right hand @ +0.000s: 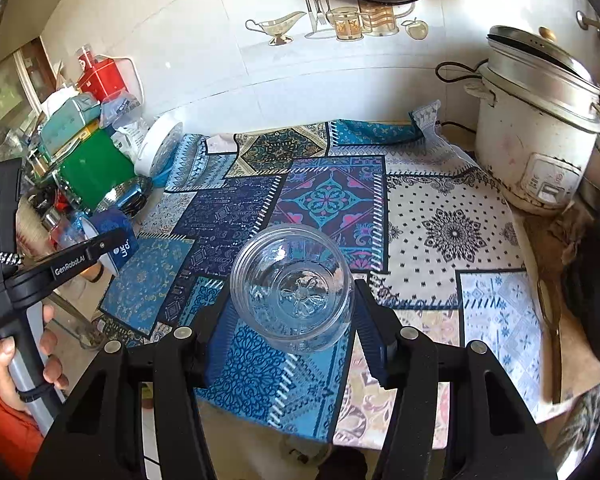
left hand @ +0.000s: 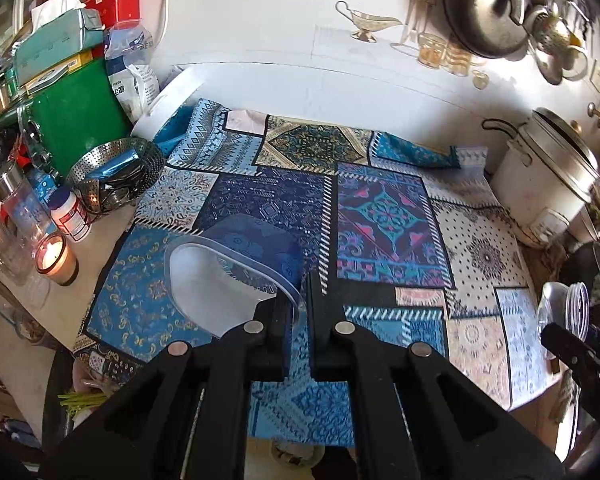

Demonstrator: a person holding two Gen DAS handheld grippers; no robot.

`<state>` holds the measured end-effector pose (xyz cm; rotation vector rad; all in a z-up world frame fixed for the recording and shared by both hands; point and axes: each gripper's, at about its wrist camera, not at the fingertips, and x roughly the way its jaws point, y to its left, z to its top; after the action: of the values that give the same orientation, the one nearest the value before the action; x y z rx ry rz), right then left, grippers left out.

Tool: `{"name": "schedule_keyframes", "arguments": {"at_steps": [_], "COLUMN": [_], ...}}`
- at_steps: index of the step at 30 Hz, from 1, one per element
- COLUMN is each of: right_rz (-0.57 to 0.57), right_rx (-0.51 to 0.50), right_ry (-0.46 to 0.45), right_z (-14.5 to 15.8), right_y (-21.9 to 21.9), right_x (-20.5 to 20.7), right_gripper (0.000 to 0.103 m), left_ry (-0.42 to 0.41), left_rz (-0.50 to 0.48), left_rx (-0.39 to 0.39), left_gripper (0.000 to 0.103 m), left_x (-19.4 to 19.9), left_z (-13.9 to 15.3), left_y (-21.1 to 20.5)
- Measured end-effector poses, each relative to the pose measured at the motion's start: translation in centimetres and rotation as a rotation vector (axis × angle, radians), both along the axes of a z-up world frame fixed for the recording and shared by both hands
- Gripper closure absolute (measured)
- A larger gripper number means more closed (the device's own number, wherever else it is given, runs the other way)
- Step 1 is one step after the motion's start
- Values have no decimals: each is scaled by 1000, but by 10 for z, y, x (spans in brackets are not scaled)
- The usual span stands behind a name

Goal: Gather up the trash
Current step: 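Carry the blue-lidded container and glass jar down over the floor bin with both tools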

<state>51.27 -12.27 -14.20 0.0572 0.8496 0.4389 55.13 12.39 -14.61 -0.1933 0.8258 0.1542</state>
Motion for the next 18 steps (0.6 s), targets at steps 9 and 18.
{"name": "schedule_keyframes", "arguments": {"at_steps": [9, 18], "right_rz": [-99, -112], "right_rx": [-16, -26], "right_ry": [24, 80], "right_z": [-27, -39], "right_y": [40, 70], "right_x": [-115, -201], "right_gripper": [51, 51], "left_ry": [23, 132], "left_rz": [-144, -209], "left_rx": [8, -26], "left_gripper": [98, 98], "left_x": [-139, -228], "left_z": [-20, -52], "left_y": [15, 20]}}
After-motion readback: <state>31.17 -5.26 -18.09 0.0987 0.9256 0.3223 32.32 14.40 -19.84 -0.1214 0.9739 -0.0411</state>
